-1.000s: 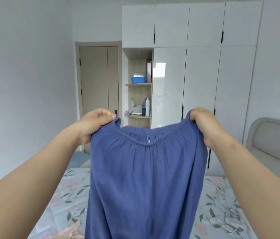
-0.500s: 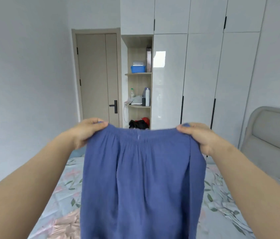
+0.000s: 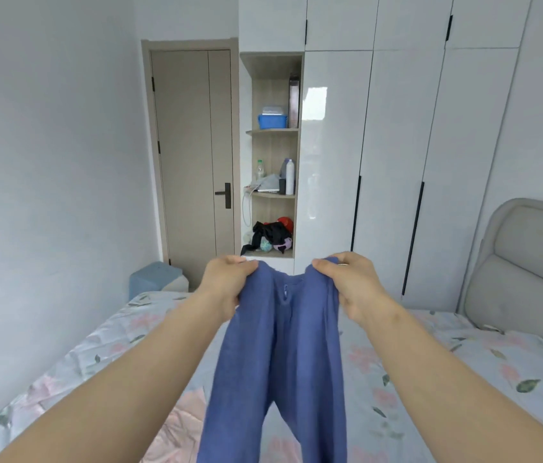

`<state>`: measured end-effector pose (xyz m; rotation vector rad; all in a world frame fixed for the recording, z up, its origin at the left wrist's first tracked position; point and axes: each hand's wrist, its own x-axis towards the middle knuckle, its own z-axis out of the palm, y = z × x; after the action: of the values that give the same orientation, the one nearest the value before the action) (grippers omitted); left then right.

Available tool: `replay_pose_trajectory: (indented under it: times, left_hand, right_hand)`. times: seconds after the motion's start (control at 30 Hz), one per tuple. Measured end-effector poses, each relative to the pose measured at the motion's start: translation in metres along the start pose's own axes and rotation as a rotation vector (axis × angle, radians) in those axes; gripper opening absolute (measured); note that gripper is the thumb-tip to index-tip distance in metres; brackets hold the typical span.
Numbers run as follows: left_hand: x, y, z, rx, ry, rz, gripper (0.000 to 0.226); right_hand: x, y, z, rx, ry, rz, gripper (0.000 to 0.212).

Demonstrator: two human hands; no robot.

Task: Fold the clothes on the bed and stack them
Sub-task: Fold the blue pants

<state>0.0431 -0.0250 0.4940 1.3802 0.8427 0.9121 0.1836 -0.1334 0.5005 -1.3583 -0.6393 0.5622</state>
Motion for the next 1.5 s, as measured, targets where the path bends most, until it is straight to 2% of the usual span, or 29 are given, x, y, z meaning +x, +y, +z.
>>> replay_pose_trajectory:
  times: [0.1,0.2,0.27,0.33,0.37,0.43,0.53,0.63,0.77,0.83,0.9,1.0,1.1,1.2,1.3,1.37,1.43,1.47,1.5]
  left_hand:
    - [-0.011,-0.003,0.022,-0.011,-0.006,0.056,0.023]
    - [-0.023,-0.003,0.030,0.030,-0.021,0.135,0.025]
    - [-0.030,-0.002,0.028,0.033,-0.052,0.162,0.023]
    - [-0.034,-0.004,0.026,0.000,-0.127,0.175,0.002]
    - [-0.034,-0.006,0.024,0.011,-0.145,0.183,0.014]
    - [-0.034,-0.010,0.020,0.048,-0.133,0.216,0.026]
    - [-0.032,-0.010,0.012,0.037,-0.083,0.244,0.019]
    - [-0.029,-0.005,0.002,-0.084,-0.188,0.199,0.013]
    - [-0.029,0.006,-0.004,-0.233,-0.343,0.165,0.015]
    - [-0.028,0.011,-0.007,-0.254,-0.377,0.154,0.016]
    - [-0.026,0.014,-0.012,-0.244,-0.403,0.154,0.016]
    - [-0.020,0.015,-0.020,-0.171,-0.370,0.144,0.013]
    - [-0.013,0.013,-0.028,0.038,-0.240,0.159,0.016]
    - [-0.012,0.011,-0.032,0.246,-0.131,0.216,0.019]
    - [-0.013,0.009,-0.033,0.361,-0.082,0.238,0.022]
    - [-0.013,0.010,-0.032,0.313,-0.086,0.170,0.024]
    - [-0.017,0.012,-0.031,0.151,-0.123,0.049,0.021]
    - [-0.019,0.013,-0.030,0.075,-0.151,-0.003,0.019]
    - [-0.021,0.014,-0.030,0.016,-0.179,-0.041,0.018]
  right_hand:
    - [-0.007,0.009,0.015,-0.034,-0.020,-0.030,0.018]
    - [-0.014,0.010,0.022,0.064,-0.123,0.023,0.013]
    - [-0.019,0.005,0.020,0.191,-0.198,0.092,0.025]
    - [-0.023,0.001,0.016,0.226,-0.269,0.113,0.034]
    - [-0.025,-0.001,0.015,0.214,-0.305,0.109,0.033]
    - [-0.028,-0.004,0.013,0.126,-0.355,0.076,0.025]
    - [-0.026,-0.008,0.010,-0.071,-0.282,-0.035,0.020]
    - [-0.022,-0.006,0.004,-0.244,-0.211,-0.199,0.020]
    - [-0.023,0.003,-0.001,-0.374,-0.421,-0.216,0.007]
    - [-0.023,0.006,-0.003,-0.388,-0.555,-0.152,0.021]
    - [-0.023,0.008,-0.005,-0.416,-0.645,-0.068,0.022]
    - [-0.018,0.006,-0.011,-0.550,-0.615,-0.023,0.013]
    - [-0.015,-0.002,-0.018,-0.611,-0.550,-0.050,0.007]
    - [-0.013,-0.009,-0.019,-0.555,-0.437,-0.173,0.022]
    - [-0.014,-0.013,-0.018,-0.492,-0.342,-0.280,0.023]
    - [-0.016,-0.014,-0.017,-0.433,-0.344,-0.274,0.036]
    - [-0.016,-0.013,-0.019,-0.500,-0.389,-0.203,0.050]
    - [-0.016,-0.012,-0.020,-0.597,-0.416,-0.170,0.046]
    - [-0.016,-0.011,-0.022,-0.725,-0.426,-0.146,0.033]
